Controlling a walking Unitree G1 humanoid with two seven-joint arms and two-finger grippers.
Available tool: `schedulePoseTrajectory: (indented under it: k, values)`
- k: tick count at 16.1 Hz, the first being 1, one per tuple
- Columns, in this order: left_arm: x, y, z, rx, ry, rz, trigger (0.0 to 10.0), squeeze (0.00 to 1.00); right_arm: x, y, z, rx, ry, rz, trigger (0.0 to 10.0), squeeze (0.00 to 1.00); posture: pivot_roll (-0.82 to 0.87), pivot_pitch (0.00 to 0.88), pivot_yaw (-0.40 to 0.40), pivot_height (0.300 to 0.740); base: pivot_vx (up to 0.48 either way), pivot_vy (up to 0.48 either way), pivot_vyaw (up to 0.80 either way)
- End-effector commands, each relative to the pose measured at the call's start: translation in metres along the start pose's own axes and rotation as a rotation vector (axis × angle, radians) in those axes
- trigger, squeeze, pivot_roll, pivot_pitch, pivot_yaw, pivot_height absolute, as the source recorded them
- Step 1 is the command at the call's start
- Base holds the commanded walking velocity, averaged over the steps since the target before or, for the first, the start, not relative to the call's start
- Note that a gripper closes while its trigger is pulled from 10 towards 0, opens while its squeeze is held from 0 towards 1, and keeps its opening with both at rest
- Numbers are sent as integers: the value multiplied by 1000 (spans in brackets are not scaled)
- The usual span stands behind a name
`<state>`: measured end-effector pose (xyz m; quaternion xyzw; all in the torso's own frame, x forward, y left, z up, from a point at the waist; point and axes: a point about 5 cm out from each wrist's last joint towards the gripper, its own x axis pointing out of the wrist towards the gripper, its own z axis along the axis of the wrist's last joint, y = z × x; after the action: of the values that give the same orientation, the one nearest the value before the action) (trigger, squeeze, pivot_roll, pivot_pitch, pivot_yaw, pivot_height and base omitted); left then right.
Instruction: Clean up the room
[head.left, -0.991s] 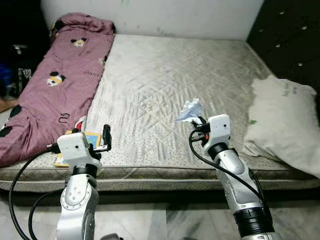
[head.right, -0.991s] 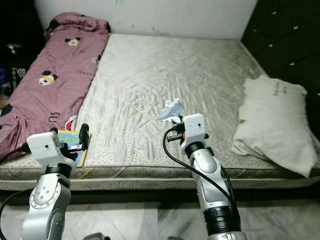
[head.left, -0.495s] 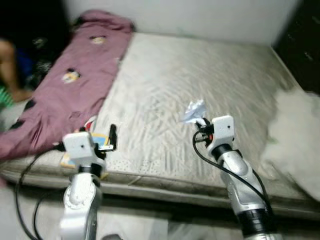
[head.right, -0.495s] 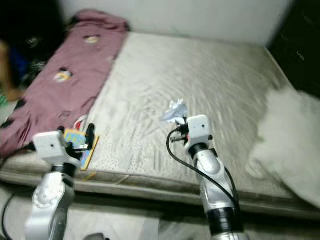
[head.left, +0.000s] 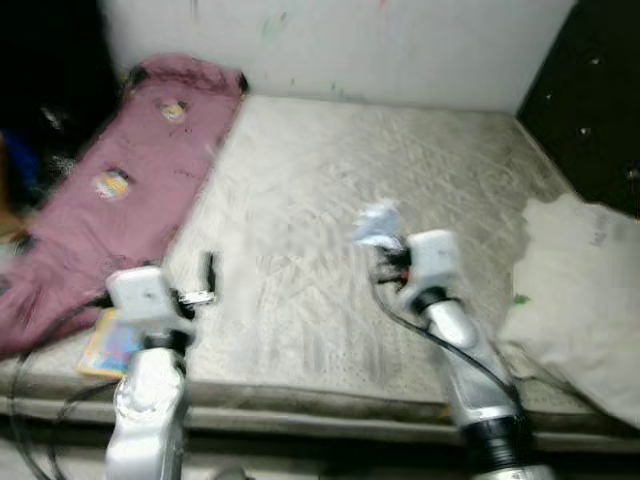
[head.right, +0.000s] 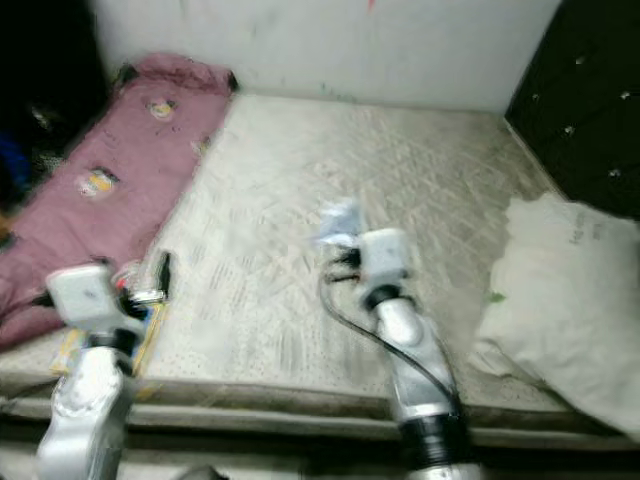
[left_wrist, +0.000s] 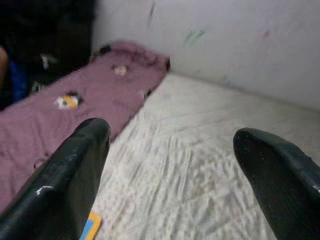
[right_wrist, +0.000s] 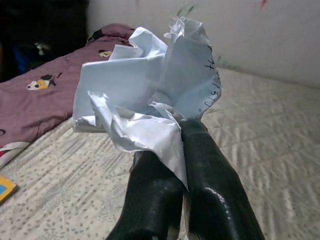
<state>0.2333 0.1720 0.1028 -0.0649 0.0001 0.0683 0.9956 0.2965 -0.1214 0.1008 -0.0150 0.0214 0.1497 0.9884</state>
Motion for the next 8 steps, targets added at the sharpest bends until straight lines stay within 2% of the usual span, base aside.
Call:
schedulePoseTrajectory:
  k: [1, 3, 5, 8]
  values:
    - [1, -10, -2, -26, 14, -35, 10000, 0, -3, -13, 1, -7, 2, -43, 10000, 0, -57, 0, -54, 740, 0, 0, 0]
    - [0, -11, -2, -38, 19, -46, 10000, 0, -3, -14, 0, -2, 12, -46, 10000, 0, -57, 0, -57, 740, 0, 480, 0]
    - [0, -11, -3, -41, 24, -42, 10000, 0, -3, -15, -1, 5, 18, -52, 10000, 0, -57, 0, -57, 740, 0, 480, -506]
    - [1, -11, -3, -42, 27, -46, 10000, 0, -2, -13, -1, -1, 17, -38, 10000, 0, -55, 0, -56, 740, 0, 480, 0]
